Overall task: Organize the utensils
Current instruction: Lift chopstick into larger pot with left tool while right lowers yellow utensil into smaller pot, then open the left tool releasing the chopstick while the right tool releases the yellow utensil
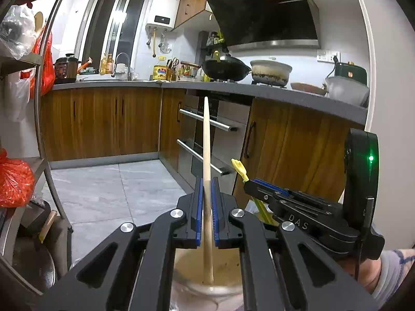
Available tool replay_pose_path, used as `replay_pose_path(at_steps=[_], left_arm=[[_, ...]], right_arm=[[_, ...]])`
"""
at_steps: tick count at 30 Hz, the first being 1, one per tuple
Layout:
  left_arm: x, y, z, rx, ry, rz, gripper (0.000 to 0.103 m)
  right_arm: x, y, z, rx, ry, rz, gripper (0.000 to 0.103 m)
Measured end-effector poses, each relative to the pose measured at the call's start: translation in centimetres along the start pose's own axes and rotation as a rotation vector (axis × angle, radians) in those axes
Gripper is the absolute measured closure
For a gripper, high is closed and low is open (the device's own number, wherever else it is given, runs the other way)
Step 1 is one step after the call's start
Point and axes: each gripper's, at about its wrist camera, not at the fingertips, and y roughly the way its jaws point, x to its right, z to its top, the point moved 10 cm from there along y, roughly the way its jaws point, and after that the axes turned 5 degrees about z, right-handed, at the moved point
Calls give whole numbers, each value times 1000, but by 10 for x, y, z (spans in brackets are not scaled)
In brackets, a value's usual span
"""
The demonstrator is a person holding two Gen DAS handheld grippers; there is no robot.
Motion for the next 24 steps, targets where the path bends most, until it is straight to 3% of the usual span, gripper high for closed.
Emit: replay_pose_path(at_steps=[8,18,23,24], left_arm=[[-1,-10,-16,-56,17,45,97],[6,-12,-18,-95,39,55,97],[4,-16,-17,-94,28,60,93],[4,-18,-17,-93,26,61,89]], right_arm=[[-8,-21,-12,-35,-57,4,93],[-6,-30,-26,-89,-43,1,92],[-7,-36,-24,-79,-50,-3,80],[-6,-38,-22,-76,-51,-5,79]])
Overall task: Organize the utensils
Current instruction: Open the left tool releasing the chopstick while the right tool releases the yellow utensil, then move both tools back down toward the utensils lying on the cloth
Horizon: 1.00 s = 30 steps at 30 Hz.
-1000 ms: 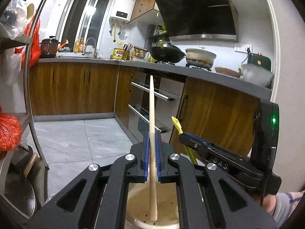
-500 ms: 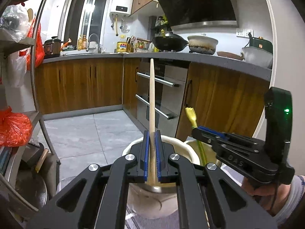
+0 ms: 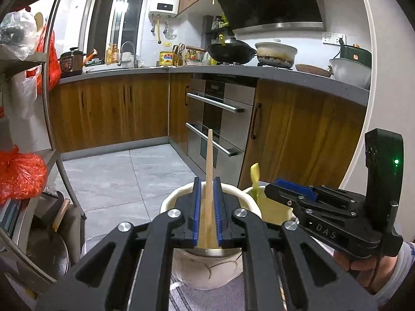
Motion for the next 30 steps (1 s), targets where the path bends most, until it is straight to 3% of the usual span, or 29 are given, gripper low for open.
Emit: replay_pose_path(at_steps=[6,11,14,16,19,30], left_arm=[[-3,-11,-2,10,5,15,76],[-5,-24,-2,26,7,32,54],[-4,-36,1,52,13,51,32],[-3,-44,4,73,16,56,14],[0,-60,7,109,27,69,6],[14,-94,-5,106,38,59,6]], right_arm=[[5,-19,4,27,7,-16,64],[8,-39,6,49,3,-31,34],[10,-53,10,67,-1,-42,14],[10,-61,12,83,-8,-53,7],[12,-74,14,98,-35,-92,5],[33,-124,7,110,-44,-185,5]])
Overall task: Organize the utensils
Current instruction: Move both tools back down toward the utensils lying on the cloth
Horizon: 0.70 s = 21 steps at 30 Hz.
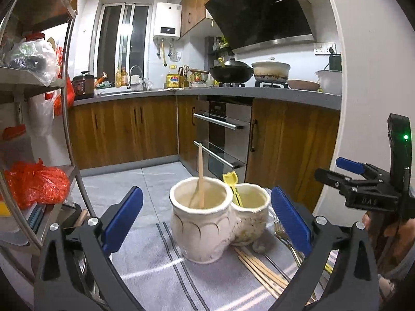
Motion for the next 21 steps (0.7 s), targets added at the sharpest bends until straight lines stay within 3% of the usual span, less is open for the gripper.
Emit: replay_pose_path(at_steps=[21], left_arm=[[33,-1,-95,-240,59,-9,6]], right_arm=[[21,-16,-49,-108,-29,-51,5]])
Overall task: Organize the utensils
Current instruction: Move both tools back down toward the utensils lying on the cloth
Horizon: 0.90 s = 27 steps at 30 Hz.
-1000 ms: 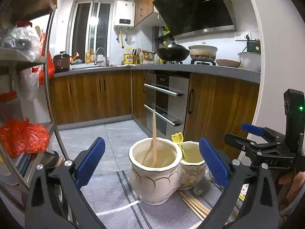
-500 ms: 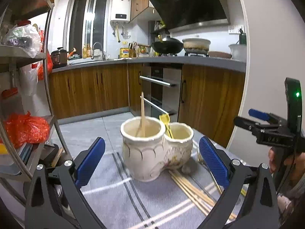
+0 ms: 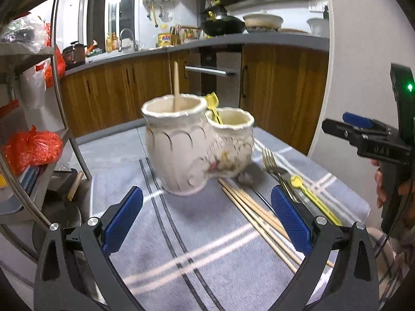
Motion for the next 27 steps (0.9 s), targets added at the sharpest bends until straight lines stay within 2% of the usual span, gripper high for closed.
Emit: replay_pose_path(at_steps=[9,17,27], left_arm=[[25,19,-29,-106,41,-4,6],[29,43,-58,-257,36,59,6],[34,52,-69,-305,57,93,6]], right_arm=[[-3,7,-15,-49,-34,4,5],[-2,12,-22,-71,-59,-5,5],[-2,23,-39,-129,-55,-3,5]])
